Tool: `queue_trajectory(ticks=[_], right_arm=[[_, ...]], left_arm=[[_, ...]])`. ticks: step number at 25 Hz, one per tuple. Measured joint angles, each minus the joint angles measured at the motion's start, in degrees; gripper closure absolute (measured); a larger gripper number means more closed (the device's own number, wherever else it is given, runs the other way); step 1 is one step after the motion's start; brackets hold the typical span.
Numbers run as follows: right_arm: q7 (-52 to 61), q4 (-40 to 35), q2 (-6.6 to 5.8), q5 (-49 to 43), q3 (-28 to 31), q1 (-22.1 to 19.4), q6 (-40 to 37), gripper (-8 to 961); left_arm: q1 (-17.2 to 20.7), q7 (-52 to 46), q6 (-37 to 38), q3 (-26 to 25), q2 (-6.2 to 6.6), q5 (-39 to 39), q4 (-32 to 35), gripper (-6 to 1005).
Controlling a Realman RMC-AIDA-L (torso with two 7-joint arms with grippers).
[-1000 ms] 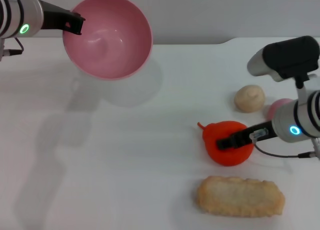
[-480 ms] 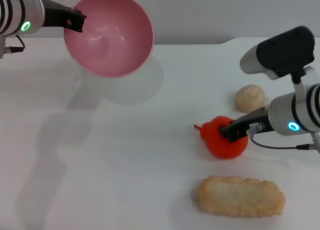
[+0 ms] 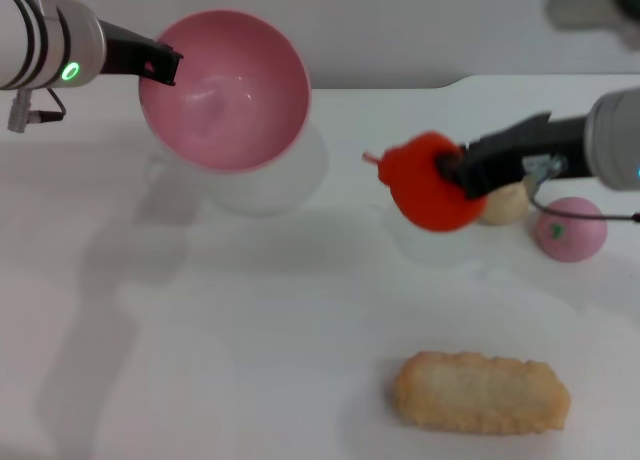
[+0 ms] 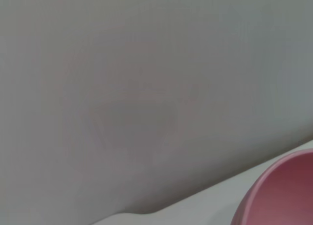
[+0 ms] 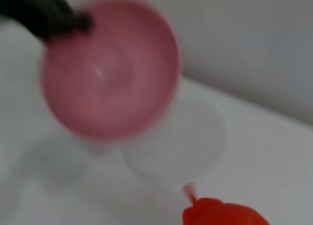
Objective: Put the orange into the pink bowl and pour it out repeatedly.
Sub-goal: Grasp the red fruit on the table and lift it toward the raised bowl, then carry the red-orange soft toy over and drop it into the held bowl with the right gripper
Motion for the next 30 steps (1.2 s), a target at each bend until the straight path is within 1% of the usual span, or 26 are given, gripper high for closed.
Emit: queue_trajectory(ticks=[2,3,8,11,12,15,16,19,22,26,29,30], right_arm=[[-0.1,-4.3,-0.02,2.4,2.0,-0.2,1.7,902],[-0.7,-7.4,-0.06,5.0,4.1,-0.3,2.5,908],[-2.1,-9.9,-0.07,8.3,6.6,0.3,1.7,906],[-3.1,-9.4,-0.13,8.7,6.2,0.8,-0.1,905],[-3.8,-8.0,-0.13,8.7,5.9,1.1,-1.4,904],[-4.4,-5.2,-0.11,8.8,5.7,1.4,-3.4,903],[-4.4,-5.2,-0.11,8.8,5.7,1.4,-3.4,902],[-4.5,-2.0,-0.07,9.0,5.6,1.6,-5.3,901],[-4.5,0.2,-0.14,9.1,5.2,2.2,-5.5,900],[-5.1,-0.7,-0.11,9.1,4.4,2.1,-5.6,898],[-5.2,-1.6,-0.05,9.1,4.9,1.9,-6.0,897],[-5.2,-1.7,-0.04,9.1,5.0,1.9,-6.2,842]], left_arm=[[-0.6,0.0,0.3,0.0,-0.01,0.0,-1.3,955],[-0.8,0.0,0.4,0.1,-0.02,-0.1,-1.8,955],[-2.5,0.0,1.1,2.2,-0.02,-2.8,-3.9,955],[-3.4,0.0,1.1,4.3,-0.08,-4.1,-4.4,955],[-3.4,0.0,1.1,4.3,-0.08,-4.1,-4.4,955],[-4.3,0.1,1.1,6.7,-0.11,-6.7,-4.0,955],[-4.4,0.1,1.1,7.0,-0.11,-6.9,-3.7,955],[-4.5,0.1,0.8,7.4,-0.11,-7.5,-3.0,955],[-4.5,0.1,0.7,7.6,-0.09,-7.9,-2.5,954],[-4.5,0.5,0.7,7.7,-0.04,-8.1,-2.4,955],[-4.5,0.6,0.8,7.7,-0.03,-8.1,-2.3,955],[-4.5,0.6,0.7,7.7,-0.02,-8.1,-2.2,954]])
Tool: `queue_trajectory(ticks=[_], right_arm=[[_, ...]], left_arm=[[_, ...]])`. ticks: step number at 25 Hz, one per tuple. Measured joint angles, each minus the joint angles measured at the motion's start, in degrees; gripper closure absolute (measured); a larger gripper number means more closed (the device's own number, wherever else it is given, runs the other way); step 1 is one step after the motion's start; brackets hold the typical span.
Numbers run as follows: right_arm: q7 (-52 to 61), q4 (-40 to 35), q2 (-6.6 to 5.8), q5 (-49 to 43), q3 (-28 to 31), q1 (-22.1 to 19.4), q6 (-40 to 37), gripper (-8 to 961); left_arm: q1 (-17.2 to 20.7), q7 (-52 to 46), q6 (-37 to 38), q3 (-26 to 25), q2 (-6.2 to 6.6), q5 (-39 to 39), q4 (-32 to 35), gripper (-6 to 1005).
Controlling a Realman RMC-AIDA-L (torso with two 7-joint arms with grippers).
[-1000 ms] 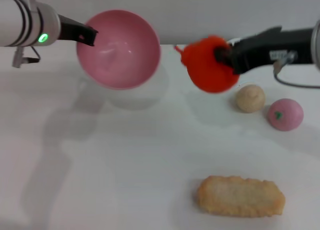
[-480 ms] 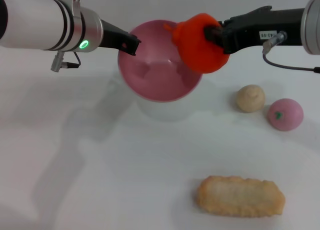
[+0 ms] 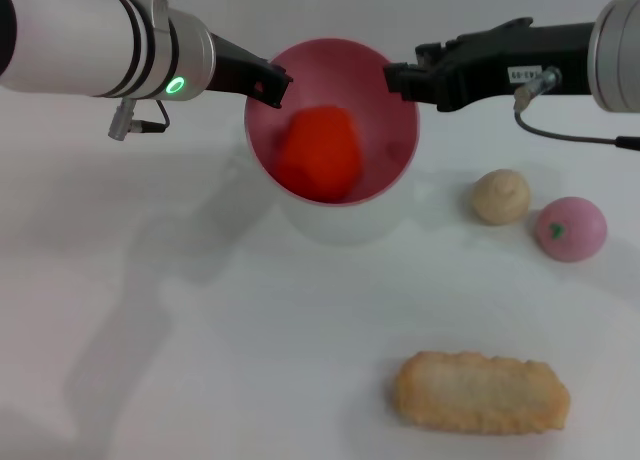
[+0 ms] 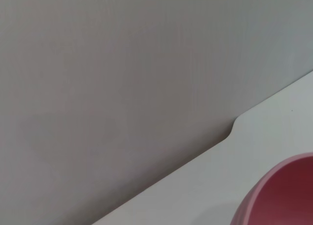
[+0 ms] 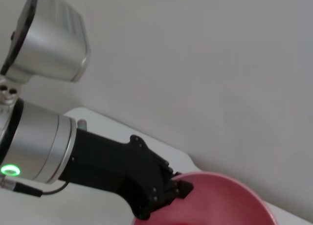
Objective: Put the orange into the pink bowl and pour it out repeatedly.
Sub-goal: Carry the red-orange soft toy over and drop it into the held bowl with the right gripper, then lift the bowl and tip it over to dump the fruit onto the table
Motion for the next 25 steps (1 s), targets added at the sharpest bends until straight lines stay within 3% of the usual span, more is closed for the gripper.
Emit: queue_trajectory(ticks=[3,6,10,14,17,19,25], right_arm=[[0.0,-0.3,0.02,0.0,0.3,0.0,-0.4,679],[0.0,-1.2,0.03,-0.1,0.7,-0.2,-0.4,442],[0.0,-4.4,0.06,-0.7,4.3,-2.4,0.3,384],[0.6,-5.2,0.47,-0.1,12.5,-7.1,0.9,355],[0.5,-1.9,0.58,2.2,18.0,-10.1,1.0,356],[-0.8,1.7,0.40,5.3,20.4,-11.2,0.9,357],[-6.5,12.8,-0.10,15.6,25.9,-12.2,0.9,359]], left_arm=[[0.0,0.0,-0.1,0.1,0.01,0.0,0.2,954],[0.2,0.0,-0.2,0.3,-0.02,0.0,0.5,954],[1.4,1.8,0.6,1.4,0.02,2.6,2.7,954],[2.4,2.7,2.0,2.7,0.02,5.9,4.3,955],[5.9,5.7,9.8,14.2,-0.15,23.8,8.4,955],[6.0,5.7,10.7,17.4,-0.29,28.5,8.7,955],[4.6,4.1,15.4,33.5,-0.92,46.9,4.8,955]])
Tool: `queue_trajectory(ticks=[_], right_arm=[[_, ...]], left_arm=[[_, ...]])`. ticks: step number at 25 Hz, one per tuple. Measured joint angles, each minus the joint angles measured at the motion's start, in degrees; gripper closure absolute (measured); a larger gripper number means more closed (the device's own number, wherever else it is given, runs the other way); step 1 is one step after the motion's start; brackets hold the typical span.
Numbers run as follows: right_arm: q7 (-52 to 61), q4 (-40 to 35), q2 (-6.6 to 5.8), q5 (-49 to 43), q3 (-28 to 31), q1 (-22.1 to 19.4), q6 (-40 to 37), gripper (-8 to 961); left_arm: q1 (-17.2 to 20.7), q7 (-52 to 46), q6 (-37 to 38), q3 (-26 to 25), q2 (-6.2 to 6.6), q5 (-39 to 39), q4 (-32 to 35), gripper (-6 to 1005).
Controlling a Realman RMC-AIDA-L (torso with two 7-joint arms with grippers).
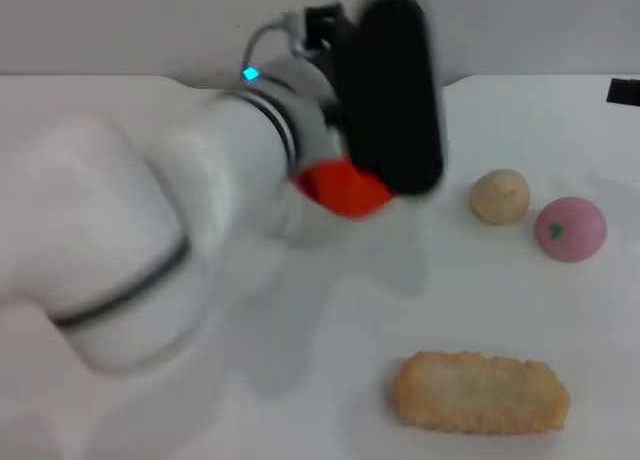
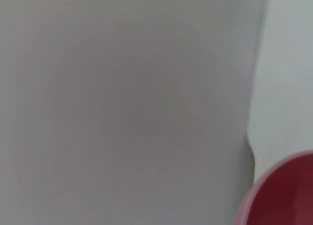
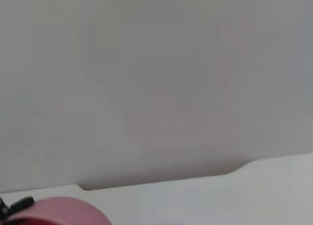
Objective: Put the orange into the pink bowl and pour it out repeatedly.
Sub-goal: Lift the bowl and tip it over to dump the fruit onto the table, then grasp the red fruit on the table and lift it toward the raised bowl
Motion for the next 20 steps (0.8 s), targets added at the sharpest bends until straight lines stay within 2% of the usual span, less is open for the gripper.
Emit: queue_trajectory(ticks=[3,6,13,14,15,16,17,19,20], right_arm=[[-0.2,0.7,-0.10,0.3,0.6,-0.2,0.1,360],[-0.3,0.8,-0.11,0.3,0.9,-0.3,0.3,359],[-1.3,3.9,-0.11,0.9,0.2,1.6,0.3,357],[-2.0,4.7,-0.08,1.3,-0.3,2.0,0.3,356],[-3.1,6.0,-0.03,1.9,-1.6,2.6,0.3,356],[-3.9,7.1,-0.02,2.3,-2.7,3.2,0.2,356],[-4.9,8.4,0.04,2.6,-4.5,3.9,0.0,355],[-6.4,11.1,0.10,2.4,-9.3,5.8,-1.2,354],[-6.7,12.1,0.11,1.9,-11.8,6.8,-2.1,354]], left_arm=[[-0.1,-2.9,1.3,5.5,-0.15,10.6,-2.2,955],[-0.1,-5.4,1.9,8.2,-0.14,18.9,-3.3,955],[0.4,-9.1,3.1,10.8,-0.15,23.9,-5.0,955],[0.4,-9.1,3.1,10.8,-0.15,23.9,-5.0,955],[-0.5,-15.1,1.0,9.6,-0.22,23.2,-5.0,955],[-2.7,-21.8,-4.6,6.7,-0.20,20.0,-4.3,955],[-4.1,-24.0,-7.8,4.7,-0.23,17.4,-4.0,955],[-7.0,-26.3,-14.6,-0.5,-0.18,9.9,-3.7,955],[-8.5,-26.5,-18.4,-4.7,-0.19,3.1,-3.7,955]])
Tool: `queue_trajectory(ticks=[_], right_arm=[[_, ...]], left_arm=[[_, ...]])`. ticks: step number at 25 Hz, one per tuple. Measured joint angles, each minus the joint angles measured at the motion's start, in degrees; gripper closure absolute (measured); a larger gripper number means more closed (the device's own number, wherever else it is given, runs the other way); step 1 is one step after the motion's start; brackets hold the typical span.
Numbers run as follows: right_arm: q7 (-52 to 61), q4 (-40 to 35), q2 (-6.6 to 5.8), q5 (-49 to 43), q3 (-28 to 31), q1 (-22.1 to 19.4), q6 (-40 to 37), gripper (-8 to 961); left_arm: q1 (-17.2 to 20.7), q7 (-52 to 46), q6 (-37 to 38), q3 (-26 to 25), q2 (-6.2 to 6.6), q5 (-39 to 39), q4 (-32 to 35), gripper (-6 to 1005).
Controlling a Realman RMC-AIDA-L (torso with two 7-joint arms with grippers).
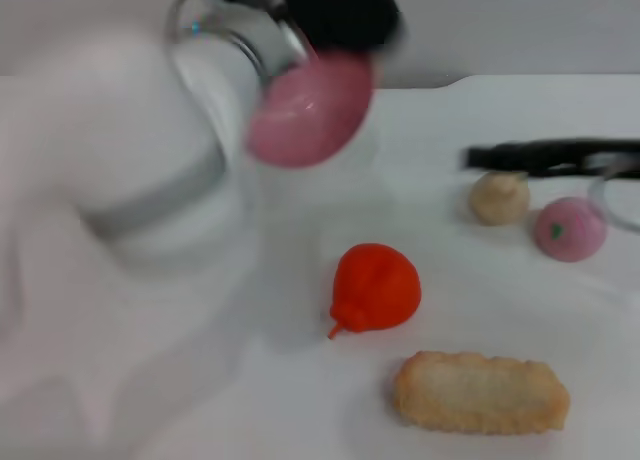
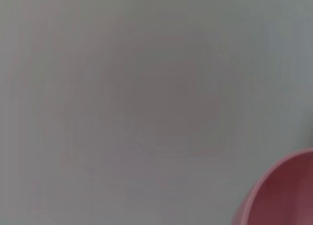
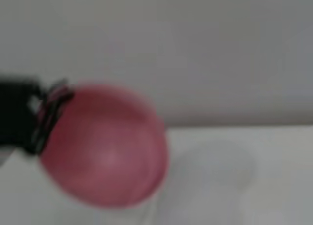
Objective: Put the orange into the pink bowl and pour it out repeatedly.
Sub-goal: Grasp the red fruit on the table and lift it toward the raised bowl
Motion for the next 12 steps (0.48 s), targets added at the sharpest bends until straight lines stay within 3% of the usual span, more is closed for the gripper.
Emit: queue_trajectory(ticks=[3,5,7,8,12], right_arm=[[0.3,2.5,-0.03,-4.1,-8.9,3.4,-3.3,353],[1.2,4.1,0.08,-7.1,-13.3,5.5,-4.7,352],[3.5,6.1,0.12,-10.7,-17.8,7.9,-6.0,352],[5.0,6.8,0.12,-12.4,-19.7,9.0,-6.5,351],[9.3,8.5,0.08,-17.1,-23.5,10.9,-8.7,350]], left_arm=[[-1.7,0.5,-6.0,-10.2,0.47,-12.2,0.2,955],[-0.9,1.3,-7.1,-14.8,0.64,-15.7,0.5,955],[-0.9,1.3,-7.1,-14.8,0.64,-15.7,0.5,955],[1.2,4.1,-8.6,-21.9,0.77,-20.2,2.0,955],[2.6,5.3,-10.1,-25.6,0.87,-22.2,2.7,955]])
